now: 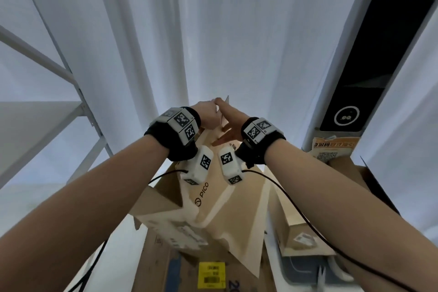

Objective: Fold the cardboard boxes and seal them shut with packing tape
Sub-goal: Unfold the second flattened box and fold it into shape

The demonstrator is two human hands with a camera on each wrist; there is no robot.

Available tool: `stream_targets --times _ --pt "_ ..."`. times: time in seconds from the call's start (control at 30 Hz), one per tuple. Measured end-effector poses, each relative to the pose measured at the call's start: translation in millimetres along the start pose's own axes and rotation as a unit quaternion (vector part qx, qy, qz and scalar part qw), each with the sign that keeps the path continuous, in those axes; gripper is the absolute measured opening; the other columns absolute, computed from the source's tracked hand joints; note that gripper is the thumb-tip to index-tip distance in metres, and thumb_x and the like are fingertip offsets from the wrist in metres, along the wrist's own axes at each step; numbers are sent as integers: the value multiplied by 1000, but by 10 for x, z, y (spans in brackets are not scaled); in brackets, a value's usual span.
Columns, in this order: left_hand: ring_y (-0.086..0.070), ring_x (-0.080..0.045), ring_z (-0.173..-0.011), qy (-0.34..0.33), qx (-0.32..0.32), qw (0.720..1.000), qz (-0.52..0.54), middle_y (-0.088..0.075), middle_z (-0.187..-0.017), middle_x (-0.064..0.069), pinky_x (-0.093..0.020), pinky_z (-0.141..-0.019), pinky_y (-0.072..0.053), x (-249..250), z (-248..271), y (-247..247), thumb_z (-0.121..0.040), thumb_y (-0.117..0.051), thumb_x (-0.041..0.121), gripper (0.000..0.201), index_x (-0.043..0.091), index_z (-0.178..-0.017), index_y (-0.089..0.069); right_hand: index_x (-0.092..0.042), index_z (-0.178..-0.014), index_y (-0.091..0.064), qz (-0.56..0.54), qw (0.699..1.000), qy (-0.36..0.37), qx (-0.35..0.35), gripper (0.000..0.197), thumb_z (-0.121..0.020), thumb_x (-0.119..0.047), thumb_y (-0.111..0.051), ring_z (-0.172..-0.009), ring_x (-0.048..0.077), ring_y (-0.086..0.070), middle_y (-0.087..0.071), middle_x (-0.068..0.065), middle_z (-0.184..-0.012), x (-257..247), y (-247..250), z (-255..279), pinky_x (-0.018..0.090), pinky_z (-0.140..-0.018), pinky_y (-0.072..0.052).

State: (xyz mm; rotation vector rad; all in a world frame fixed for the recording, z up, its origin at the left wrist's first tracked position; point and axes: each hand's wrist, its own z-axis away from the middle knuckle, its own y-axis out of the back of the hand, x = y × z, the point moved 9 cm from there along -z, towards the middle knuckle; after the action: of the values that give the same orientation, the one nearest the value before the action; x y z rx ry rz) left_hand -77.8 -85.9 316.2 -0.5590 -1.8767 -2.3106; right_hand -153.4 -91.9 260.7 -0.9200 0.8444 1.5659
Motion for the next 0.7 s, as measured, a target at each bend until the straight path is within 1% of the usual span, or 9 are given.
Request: stream_targets --times 0.07,0.13,0.2,0.3,0.37,0.47,0.57,0.63,0.7 --pt "-61 -31 -111 -2 0 1000 -20 -61 -124 -17 -31 -73 -49 92 -10 -89 -100 -42 14 33 0 -128 -52 -12 -123 -53 8 1000 13 18 36 -100 -38 -46 -108 38 -59 -55 16 -115 5 86 -20 53 -78 -58" --pt "-60 -30 -116 -2 -13 999 -30 -59 -129 -16 -32 -80 -48 152 -31 -235 -101 -41 14 33 0 -129 -53 -7 -139 -46 47 998 30 40 43 -102 -28 -42 -110 38 -59 -55 17 -127 51 191 -77 50 -81 -56" --pt "-60 -29 -116 0 -23 999 -46 -59 -130 -15 -31 -83 -49 178 -69 -389 -103 -41 15 33 1 -130 -53 -3 -136 -47 71 996 26 38 40 -103 -23 -42 -115 42 -60 -54 20 -128 147 248 -123 51 -83 -57" --pt "-60 -28 -116 7 -9 999 -47 -59 -129 -12 -31 -80 -47 205 -144 -468 -101 -46 17 32 4 -130 -52 -7 -117 -54 43 999 -20 22 33 -101 -35 -45 -105 46 -66 -55 23 -121 341 279 -166 56 -85 -58" --pt "-61 -28 -114 8 -13 999 -38 -59 -129 -12 -30 -77 -47 228 -200 -480 -101 -46 18 33 4 -131 -50 -8 -119 -55 38 999 -34 18 43 -98 -44 -46 -94 45 -71 -58 23 -116 404 329 -222 56 -82 -59" --pt "-62 -30 -114 10 -33 999 -18 -57 -132 -15 -30 -78 -48 240 -253 -500 -103 -41 21 38 2 -135 -45 -5 -116 -59 39 999 -27 19 36 -97 -34 -54 -98 43 -69 -58 23 -118 383 401 -261 50 -73 -62" --pt "-61 -31 -116 18 -34 999 -1 -54 -134 -17 -32 -81 -49 219 -282 -509 -104 -38 25 44 -1 -140 -37 -5 -102 -62 57 998 -24 22 29 -95 -32 -56 -74 36 -70 -62 22 -113 358 449 -281 48 -80 -61" --pt "-61 -31 -114 24 -39 999 10 -54 -133 -17 -33 -78 -49 201 -280 -521 -104 -39 25 44 -2 -139 -34 -4 -99 -62 59 998 -22 22 25 -93 -28 -57 -55 27 -65 -61 17 -102 332 444 -292 43 -75 -62" --pt "-63 -31 -110 33 -50 998 27 -55 -130 -18 -34 -76 -52 160 -264 -520 -103 -42 22 43 -2 -138 -32 -3 -104 -61 60 998 -21 18 21 -93 -20 -56 -48 22 -63 -58 15 -91 313 400 -307 41 -70 -63"
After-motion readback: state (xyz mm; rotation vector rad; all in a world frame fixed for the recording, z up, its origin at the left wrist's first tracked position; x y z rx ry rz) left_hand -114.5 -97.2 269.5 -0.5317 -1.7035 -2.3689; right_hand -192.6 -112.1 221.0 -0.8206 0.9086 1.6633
